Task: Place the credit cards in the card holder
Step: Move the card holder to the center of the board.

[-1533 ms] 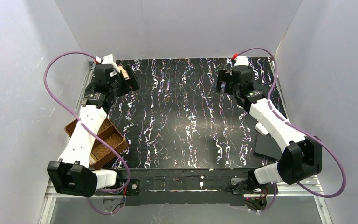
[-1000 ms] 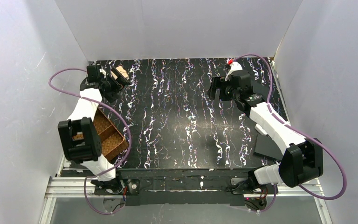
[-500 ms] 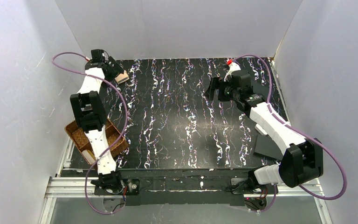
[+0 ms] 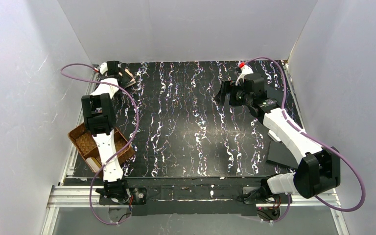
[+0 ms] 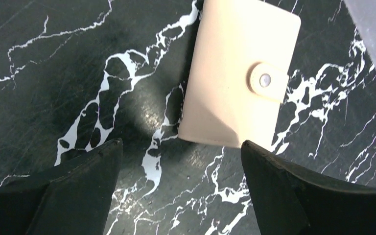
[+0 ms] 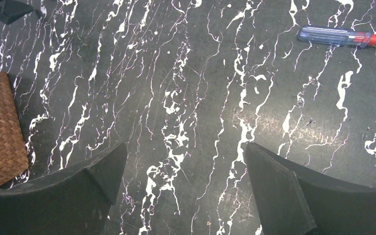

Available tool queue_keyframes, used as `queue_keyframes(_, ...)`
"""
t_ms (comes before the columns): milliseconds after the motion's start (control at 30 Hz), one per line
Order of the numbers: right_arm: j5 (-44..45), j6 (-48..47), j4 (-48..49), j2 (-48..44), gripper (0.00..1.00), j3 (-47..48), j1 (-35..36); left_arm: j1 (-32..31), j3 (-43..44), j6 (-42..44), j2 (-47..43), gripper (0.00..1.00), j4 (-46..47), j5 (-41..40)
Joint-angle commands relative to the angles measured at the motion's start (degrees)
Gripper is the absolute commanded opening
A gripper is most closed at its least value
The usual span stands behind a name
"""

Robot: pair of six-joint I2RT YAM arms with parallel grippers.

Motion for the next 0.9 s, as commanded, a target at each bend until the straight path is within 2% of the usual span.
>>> queue_keyframes(0,-1.11,0.46,0.89,-1.25,1.0,0.59,-0.03,0.09,-1.91,-2.61,-1.56,0.87,6.08,-5.23)
queue_keyframes(67,-1.2,0.42,0.98,-1.34,1.0,0.49,-0.04,0.09,-3.74,-5.01,-1.85,0.86,7.39,-5.9)
queue_keyframes(167,-1.25,0.3,0.83,-1.19,1.0,0.66,-0.03,0.05,-7.7,-7.1,-2.07,0.85,14.7,-3.89)
queue_keyframes(267,-1.37,0.26,0.34,-1.01,1.0,0.98,-0.02,0.09,-5.41,-8.49,0.27,0.82,13.8,-2.35)
queue_keyframes(367,-1.31,0.22,0.03,-1.12,1.0,1.15,-0.02,0.09,-5.46,-10.3,1.53,0.75,14.68,0.07)
queue_keyframes(500,-1.29,0.2,-0.16,-1.4,1.0,1.11,-0.05,0.06,-7.54,-13.17,1.43,0.55,15.72,1.07)
queue_keyframes(600,-1.57,0.24,-0.07,-1.35,1.0,1.22,-0.02,0.02,-7.96,-11.28,1.77,0.37,17.67,3.02)
queue_keyframes(633,-1.82,0.24,-0.05,-1.27,1.0,1.32,-0.05,0.05,-7.76,-10.26,1.98,0.3,18.29,3.75)
queue_keyframes(667,-2.08,0.29,-0.07,-1.18,1.0,1.41,-0.05,0.11,-7.57,-8.93,2.09,0.17,18.84,4.71)
queue_keyframes(700,-2.34,0.32,-0.07,-1.08,1.0,1.46,-0.05,0.06,-7.4,-7.9,2.19,0.12,19.15,5.39)
queue_keyframes(867,-2.52,0.42,0.0,-1.15,1.0,0.65,-0.07,0.01,-8.05,-5.81,1.68,0.04,19.9,8.4)
